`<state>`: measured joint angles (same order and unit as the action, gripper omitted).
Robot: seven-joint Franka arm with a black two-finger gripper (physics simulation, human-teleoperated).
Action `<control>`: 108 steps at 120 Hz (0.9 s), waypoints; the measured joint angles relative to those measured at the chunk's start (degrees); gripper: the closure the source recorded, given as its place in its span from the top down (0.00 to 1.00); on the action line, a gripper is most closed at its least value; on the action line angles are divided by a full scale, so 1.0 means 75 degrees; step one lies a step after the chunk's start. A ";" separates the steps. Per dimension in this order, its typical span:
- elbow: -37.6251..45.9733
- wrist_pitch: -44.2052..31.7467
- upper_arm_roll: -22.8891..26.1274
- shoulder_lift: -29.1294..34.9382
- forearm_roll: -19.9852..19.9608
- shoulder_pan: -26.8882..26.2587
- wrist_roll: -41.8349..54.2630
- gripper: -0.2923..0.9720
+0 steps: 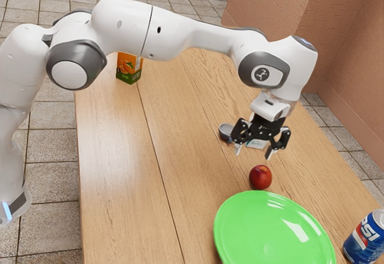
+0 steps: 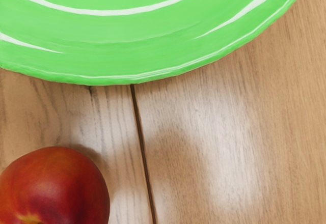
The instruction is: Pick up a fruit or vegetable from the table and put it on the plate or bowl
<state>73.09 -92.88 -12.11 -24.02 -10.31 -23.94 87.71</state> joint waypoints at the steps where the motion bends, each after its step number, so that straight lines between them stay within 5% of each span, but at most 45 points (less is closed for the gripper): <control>1: 0.0000 -0.0006 0.0000 0.0000 0.0000 0.0001 -0.0002 0.77; 108: 0.0154 -0.0403 -0.0015 -0.0307 -0.0015 -0.0006 -0.0168 0.77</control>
<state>74.25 -95.90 -12.23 -26.33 -10.43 -23.99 86.45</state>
